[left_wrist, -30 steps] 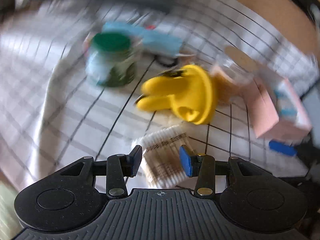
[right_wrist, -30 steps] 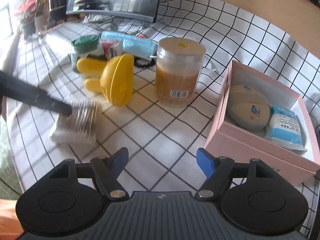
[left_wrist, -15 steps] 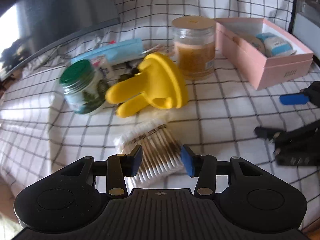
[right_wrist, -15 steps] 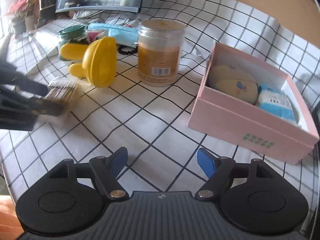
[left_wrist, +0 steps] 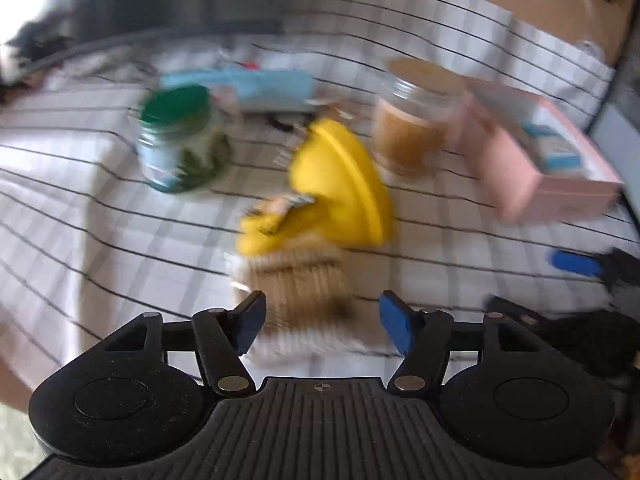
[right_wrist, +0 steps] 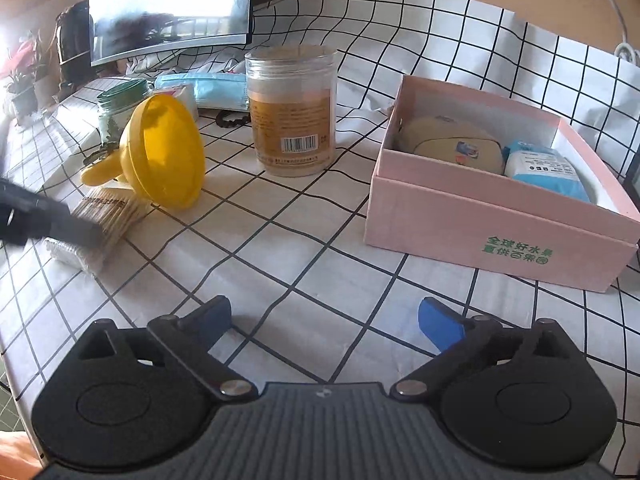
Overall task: Organize soft objects
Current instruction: 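Grasp the cotton swab pack with the left tool, then grasp the yellow funnel toy with the right tool while the left tool holds the swabs, then lower the swabs and yellow toy into the pink box and open both tools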
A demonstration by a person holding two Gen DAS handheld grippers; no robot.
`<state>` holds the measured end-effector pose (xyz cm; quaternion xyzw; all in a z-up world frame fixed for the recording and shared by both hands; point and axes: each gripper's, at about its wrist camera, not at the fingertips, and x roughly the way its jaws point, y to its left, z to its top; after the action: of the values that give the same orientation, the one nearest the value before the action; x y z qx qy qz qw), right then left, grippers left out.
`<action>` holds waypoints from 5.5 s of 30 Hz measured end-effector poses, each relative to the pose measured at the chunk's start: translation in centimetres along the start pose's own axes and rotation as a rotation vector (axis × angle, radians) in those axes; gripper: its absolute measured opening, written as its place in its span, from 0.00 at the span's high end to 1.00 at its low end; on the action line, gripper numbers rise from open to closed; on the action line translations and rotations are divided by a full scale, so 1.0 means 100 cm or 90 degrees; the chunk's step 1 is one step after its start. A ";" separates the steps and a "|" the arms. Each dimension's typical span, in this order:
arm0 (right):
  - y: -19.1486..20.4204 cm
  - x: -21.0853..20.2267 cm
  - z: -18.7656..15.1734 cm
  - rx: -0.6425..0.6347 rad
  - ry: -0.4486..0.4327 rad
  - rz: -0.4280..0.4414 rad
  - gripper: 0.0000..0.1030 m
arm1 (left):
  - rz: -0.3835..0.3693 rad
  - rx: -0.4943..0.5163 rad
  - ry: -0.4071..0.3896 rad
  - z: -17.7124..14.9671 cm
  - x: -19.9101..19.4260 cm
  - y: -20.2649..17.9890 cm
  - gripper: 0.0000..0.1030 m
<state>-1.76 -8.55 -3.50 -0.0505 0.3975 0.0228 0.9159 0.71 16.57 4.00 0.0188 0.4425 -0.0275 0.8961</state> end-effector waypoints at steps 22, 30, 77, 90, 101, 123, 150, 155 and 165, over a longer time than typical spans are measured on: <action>-0.001 -0.001 0.003 -0.019 0.033 0.016 0.00 | -0.028 -0.072 0.051 0.007 0.036 0.024 0.20; 0.012 -0.008 0.047 -0.041 0.058 0.079 0.05 | -0.059 -0.074 0.039 0.002 0.029 0.033 0.28; -0.081 -0.144 0.264 0.132 -0.195 0.004 0.93 | -0.197 0.066 -0.196 0.181 -0.051 -0.013 0.29; -0.147 -0.137 0.195 0.255 -0.212 -0.038 0.92 | -0.309 0.167 -0.068 0.161 0.007 -0.140 0.29; -0.168 -0.081 0.164 0.305 -0.187 -0.034 0.92 | -0.365 0.166 0.081 0.158 0.077 -0.191 0.28; -0.204 0.000 0.132 0.390 -0.068 -0.008 0.91 | -0.283 0.234 0.020 0.143 0.080 -0.195 0.28; -0.201 -0.013 0.134 0.379 -0.076 -0.013 0.87 | -0.257 0.254 -0.039 0.157 0.085 -0.199 0.30; -0.200 -0.013 0.133 0.369 -0.057 -0.027 0.87 | -0.259 0.257 -0.029 0.154 0.083 -0.203 0.30; -0.188 -0.022 0.126 0.345 -0.007 -0.098 0.83 | -0.308 0.265 -0.004 0.135 0.038 -0.175 0.59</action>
<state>7.39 -25.87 8.05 0.1662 0.3789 -0.1532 0.8974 12.53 -1.84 9.03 0.0959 0.4162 -0.3296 0.8420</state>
